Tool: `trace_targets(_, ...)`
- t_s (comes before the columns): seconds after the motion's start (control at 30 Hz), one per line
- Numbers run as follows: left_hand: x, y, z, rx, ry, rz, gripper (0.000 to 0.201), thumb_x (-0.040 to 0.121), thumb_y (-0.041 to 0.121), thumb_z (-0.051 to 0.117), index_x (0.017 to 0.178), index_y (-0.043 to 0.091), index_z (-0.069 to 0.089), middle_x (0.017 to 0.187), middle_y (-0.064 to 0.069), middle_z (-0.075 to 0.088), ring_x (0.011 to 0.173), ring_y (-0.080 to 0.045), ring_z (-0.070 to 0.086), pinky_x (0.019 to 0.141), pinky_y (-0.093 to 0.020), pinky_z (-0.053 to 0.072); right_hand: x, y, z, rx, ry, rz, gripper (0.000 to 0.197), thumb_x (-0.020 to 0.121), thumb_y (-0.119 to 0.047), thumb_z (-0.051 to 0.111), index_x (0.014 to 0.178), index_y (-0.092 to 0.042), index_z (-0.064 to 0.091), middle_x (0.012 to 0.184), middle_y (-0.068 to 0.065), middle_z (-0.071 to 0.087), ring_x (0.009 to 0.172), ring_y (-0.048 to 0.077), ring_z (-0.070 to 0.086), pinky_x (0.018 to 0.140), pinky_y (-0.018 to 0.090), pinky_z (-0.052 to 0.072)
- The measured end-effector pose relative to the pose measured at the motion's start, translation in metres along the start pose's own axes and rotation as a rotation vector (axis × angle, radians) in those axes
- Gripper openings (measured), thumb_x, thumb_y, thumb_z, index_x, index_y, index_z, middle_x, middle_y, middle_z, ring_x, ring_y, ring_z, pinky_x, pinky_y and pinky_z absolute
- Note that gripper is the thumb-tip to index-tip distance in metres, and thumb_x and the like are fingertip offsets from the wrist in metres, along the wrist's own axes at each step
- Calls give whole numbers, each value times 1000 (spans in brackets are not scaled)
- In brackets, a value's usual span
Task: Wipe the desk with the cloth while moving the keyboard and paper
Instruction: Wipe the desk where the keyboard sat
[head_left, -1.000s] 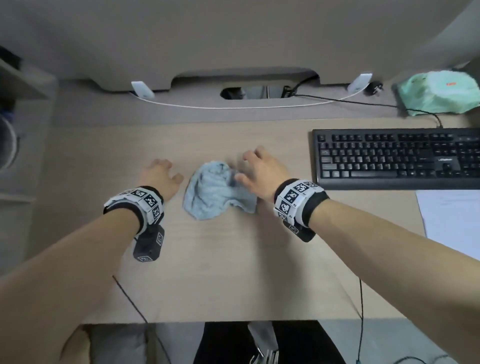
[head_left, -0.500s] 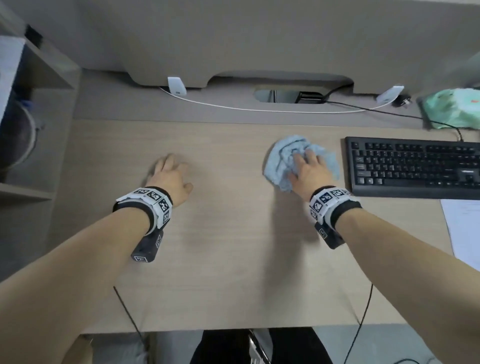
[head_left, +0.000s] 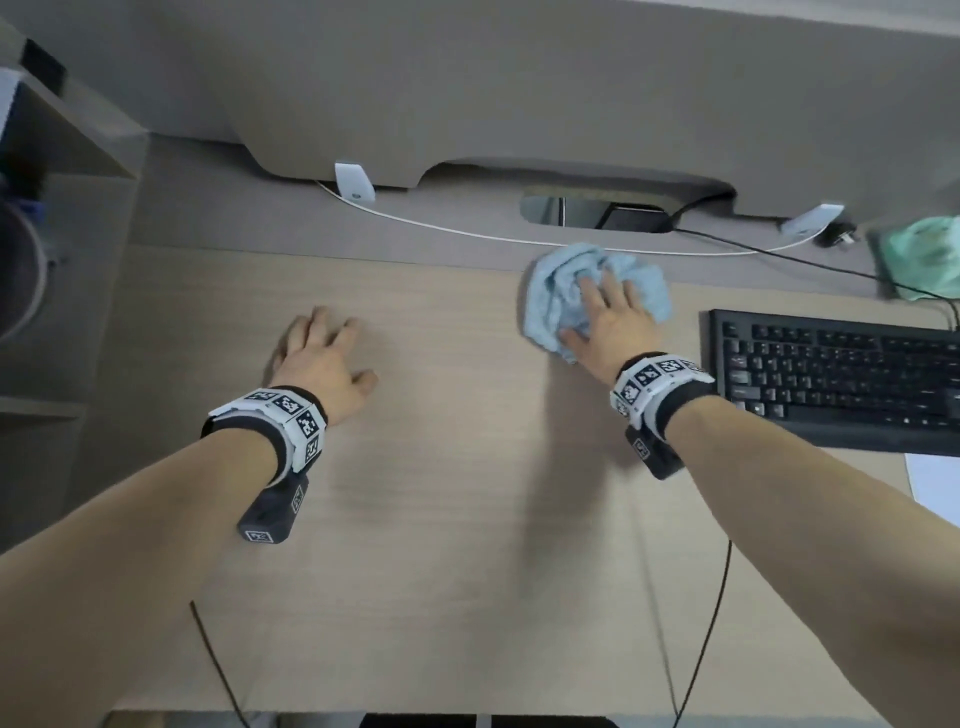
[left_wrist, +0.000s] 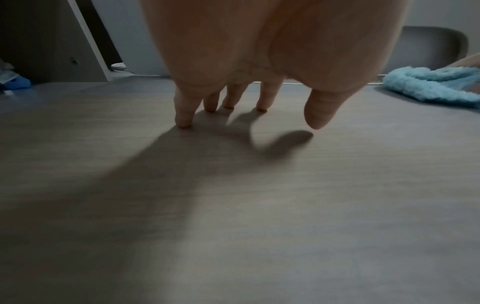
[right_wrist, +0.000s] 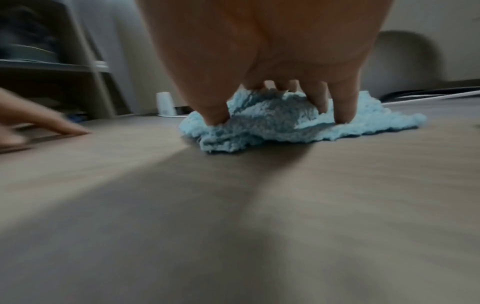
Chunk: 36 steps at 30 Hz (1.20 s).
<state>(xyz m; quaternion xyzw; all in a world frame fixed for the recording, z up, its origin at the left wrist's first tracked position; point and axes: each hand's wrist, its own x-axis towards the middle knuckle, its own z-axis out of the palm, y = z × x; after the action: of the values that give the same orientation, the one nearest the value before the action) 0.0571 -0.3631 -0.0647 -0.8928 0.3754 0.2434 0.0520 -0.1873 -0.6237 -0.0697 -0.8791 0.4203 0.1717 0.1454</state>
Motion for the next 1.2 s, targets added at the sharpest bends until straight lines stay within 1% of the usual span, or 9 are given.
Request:
trace_targets(0.1,3,-6,0,47,0,14,76,83,51,49,150,33,18,162,-12,7,147,-35,7,119,-46,16,28,22,-20,9,2,123,82,94,-49,50,157,-16,8,165,13,4,149,41,7,121,53,15)
trace_targets(0.2,5,-6,1,49,-11,11,76,82,48,50,150,33,19,162,-13,9,147,-35,9,120,-44,15,51,-8,-33,7,-14,171,81,92,-46,53,156,-15,14,163,15,6,146,49,7,120,52,16)
trace_targets(0.37,6,-8,-3,25,-40,-11,75,84,44,52,151,34,20,163,-8,7,148,-31,6,121,-40,13,23,-79,-14,-53,-95,-239,78,89,-42,56,155,-25,18,164,7,0,146,46,2,118,58,17)
trace_targets(0.47,9,-9,-5,4,-71,-18,73,83,43,51,149,37,21,163,-4,7,148,-30,6,120,-40,16,7,-65,-7,-118,-84,-389,72,94,-46,49,156,-28,17,165,3,2,148,39,5,116,58,19)
trace_targets(0.67,0,-1,-10,-11,-30,-40,72,84,42,51,149,38,21,163,-1,7,148,-28,7,118,-40,22,31,12,-29,-58,22,-54,70,93,-50,46,154,-28,18,164,6,8,145,40,14,113,59,25)
trace_targets(0.83,-4,-3,-13,16,8,-19,74,82,44,49,149,40,18,163,2,7,148,-24,9,113,-44,32,44,-50,-29,-46,27,90,66,90,-43,56,148,-24,31,158,12,16,137,44,22,109,56,30)
trace_targets(0.93,-5,-9,-9,28,9,18,77,81,45,50,149,40,15,163,3,5,148,-23,6,114,-44,31,30,-111,-19,-34,-5,-59,71,86,-41,60,149,-28,30,157,11,16,137,46,22,111,57,26)
trace_targets(1.07,-4,-19,-8,-186,-3,44,81,77,42,54,150,34,19,163,2,10,150,-21,9,120,-38,20,-28,-187,21,-45,-93,-431,67,86,-29,59,149,-24,37,156,10,20,132,41,27,103,55,40)
trace_targets(1.2,-23,-63,-16,-352,138,-68,67,82,25,56,146,17,36,159,-8,25,145,-27,23,119,-35,21,-27,-173,26,70,-85,-362,61,84,-19,57,144,-26,46,159,6,24,135,43,27,109,54,34)
